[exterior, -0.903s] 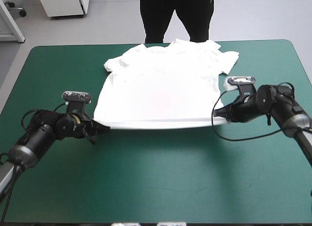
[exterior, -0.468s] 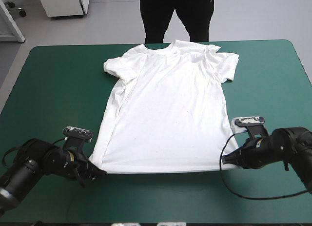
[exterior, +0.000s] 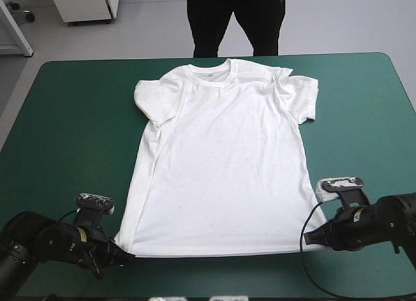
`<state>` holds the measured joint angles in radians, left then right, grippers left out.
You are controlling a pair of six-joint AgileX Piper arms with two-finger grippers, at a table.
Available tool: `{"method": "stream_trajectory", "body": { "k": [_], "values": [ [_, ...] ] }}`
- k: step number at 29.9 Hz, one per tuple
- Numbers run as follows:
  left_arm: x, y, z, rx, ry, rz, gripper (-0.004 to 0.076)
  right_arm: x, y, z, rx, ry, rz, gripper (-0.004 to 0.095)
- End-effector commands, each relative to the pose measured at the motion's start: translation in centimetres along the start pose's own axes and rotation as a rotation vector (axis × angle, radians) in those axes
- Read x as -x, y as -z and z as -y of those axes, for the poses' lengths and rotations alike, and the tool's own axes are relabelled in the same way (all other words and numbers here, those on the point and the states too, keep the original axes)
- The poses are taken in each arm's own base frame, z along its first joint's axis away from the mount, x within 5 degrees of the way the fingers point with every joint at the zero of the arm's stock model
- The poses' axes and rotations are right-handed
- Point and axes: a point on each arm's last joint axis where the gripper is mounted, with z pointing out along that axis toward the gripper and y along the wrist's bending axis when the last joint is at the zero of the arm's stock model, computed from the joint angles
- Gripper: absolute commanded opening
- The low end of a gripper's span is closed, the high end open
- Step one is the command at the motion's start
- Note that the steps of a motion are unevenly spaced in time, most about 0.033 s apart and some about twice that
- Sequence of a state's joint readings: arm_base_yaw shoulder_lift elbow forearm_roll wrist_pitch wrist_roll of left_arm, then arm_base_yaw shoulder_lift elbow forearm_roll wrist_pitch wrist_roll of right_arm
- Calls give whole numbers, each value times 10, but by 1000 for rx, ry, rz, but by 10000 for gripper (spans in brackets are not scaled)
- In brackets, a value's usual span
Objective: Fold the cloth
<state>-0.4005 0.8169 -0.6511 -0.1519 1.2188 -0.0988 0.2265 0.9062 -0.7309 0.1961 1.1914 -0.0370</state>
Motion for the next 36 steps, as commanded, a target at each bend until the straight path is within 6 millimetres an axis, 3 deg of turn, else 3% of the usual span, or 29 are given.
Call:
{"method": "stream_trajectory", "body": {
  "k": [1,5,8,13,16,21,27,36],
  "values": [
    [-3,6,4,-25,4,-34,181,3,7,-1,-4,10,36,243],
    [-3,7,6,-45,9,-44,462,3,9,-2,1,-31,33,533],
    [4,18,7,-33,15,7,558,8,18,-3,0,-68,56,610],
    [34,51,4,57,45,231,542,31,58,-7,-27,-37,256,608],
    [58,57,0,143,56,256,529,47,81,-7,-74,-38,374,607],
    [109,62,1,143,83,325,528,74,101,-11,-69,-63,398,606],
    [170,54,-19,87,152,290,528,104,107,-13,-65,-57,435,605],
    [222,18,-42,115,146,209,528,118,94,-11,-70,-52,401,526]
  ]
}}
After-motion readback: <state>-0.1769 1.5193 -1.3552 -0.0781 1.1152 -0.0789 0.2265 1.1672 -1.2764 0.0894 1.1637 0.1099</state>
